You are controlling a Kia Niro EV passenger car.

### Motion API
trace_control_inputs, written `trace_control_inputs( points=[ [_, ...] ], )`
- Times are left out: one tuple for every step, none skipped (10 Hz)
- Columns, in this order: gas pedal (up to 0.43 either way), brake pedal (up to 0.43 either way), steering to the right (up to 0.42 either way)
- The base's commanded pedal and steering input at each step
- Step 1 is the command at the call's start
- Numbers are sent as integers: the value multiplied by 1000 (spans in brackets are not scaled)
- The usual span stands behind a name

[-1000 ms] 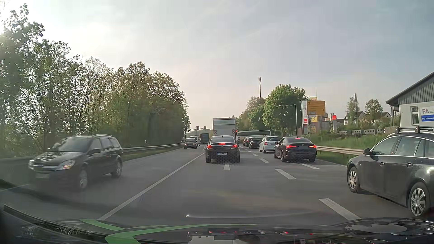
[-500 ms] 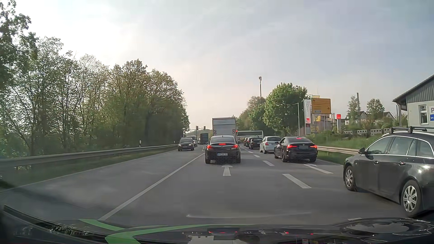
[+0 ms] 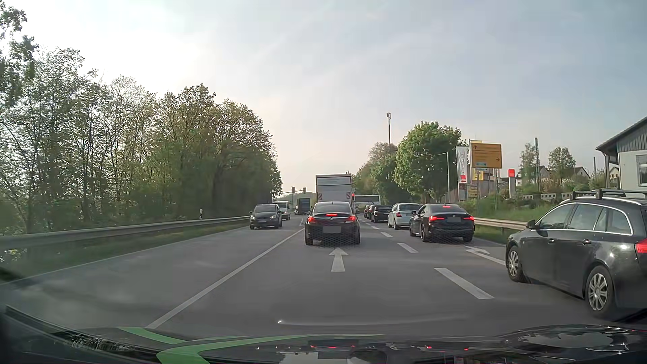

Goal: Follow the waypoints while adhering to traffic rules and regulations

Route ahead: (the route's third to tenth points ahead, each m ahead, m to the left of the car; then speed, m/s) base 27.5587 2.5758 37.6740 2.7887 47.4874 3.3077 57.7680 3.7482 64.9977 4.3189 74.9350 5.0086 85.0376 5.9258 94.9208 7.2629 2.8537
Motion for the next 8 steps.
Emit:
trace_control_inputs(
  points=[
    [0,0,0],
    [0,0,0],
    [0,0,0],
    [0,0,0],
    [0,0,0],
    [0,0,0],
    [0,0,0],
    [0,0,0]
  ],
)
